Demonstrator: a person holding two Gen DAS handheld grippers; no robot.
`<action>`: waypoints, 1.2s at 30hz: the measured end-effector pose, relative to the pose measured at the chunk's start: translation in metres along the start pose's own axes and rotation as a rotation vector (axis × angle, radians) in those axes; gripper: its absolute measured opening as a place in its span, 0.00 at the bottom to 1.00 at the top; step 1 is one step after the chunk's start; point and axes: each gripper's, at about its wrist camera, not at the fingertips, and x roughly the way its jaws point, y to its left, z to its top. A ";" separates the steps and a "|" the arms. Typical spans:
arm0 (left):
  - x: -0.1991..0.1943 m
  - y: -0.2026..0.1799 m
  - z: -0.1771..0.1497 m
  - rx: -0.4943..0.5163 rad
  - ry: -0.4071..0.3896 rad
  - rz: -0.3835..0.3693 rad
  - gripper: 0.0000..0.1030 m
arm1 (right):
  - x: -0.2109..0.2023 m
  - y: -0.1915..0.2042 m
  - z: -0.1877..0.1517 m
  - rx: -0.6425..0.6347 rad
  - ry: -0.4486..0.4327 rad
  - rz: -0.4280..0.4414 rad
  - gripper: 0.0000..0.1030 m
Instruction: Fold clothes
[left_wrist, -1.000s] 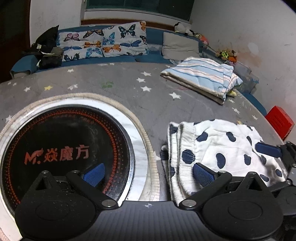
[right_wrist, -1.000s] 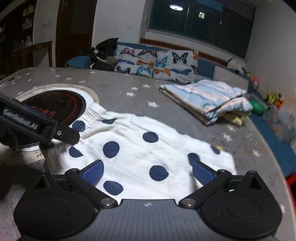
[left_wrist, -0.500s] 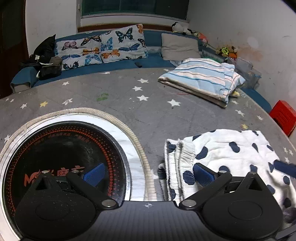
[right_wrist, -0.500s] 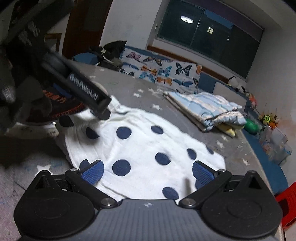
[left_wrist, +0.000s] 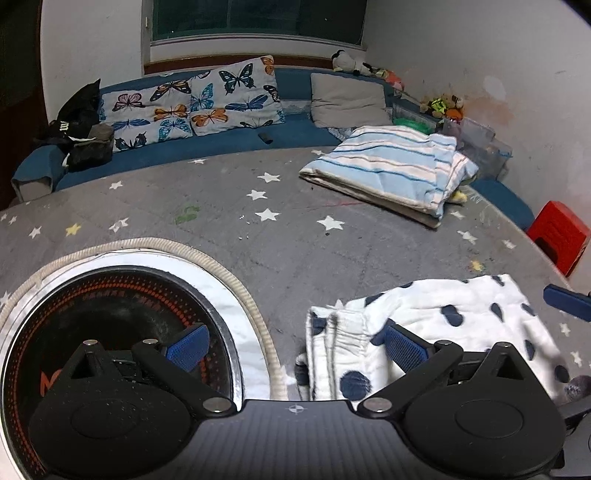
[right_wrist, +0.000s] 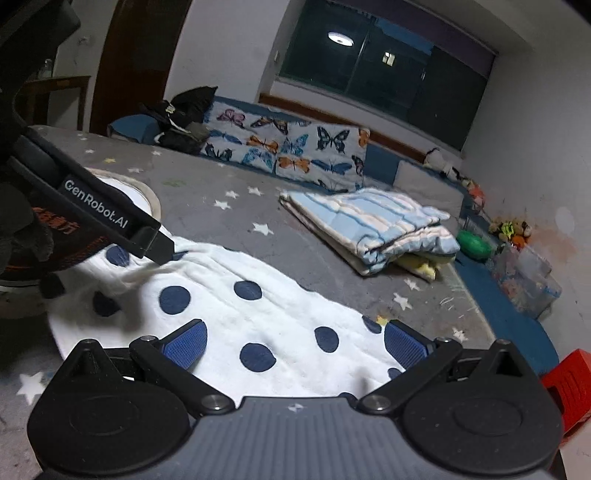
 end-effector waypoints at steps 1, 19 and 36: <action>0.003 0.001 0.000 0.001 0.007 0.006 1.00 | 0.006 0.000 -0.001 0.004 0.018 0.003 1.00; 0.000 0.006 0.002 -0.017 0.010 -0.035 1.00 | 0.014 -0.033 -0.003 0.080 0.049 -0.045 1.00; 0.011 0.002 -0.001 0.012 0.035 -0.031 1.00 | 0.049 -0.104 -0.005 0.216 0.147 -0.122 1.00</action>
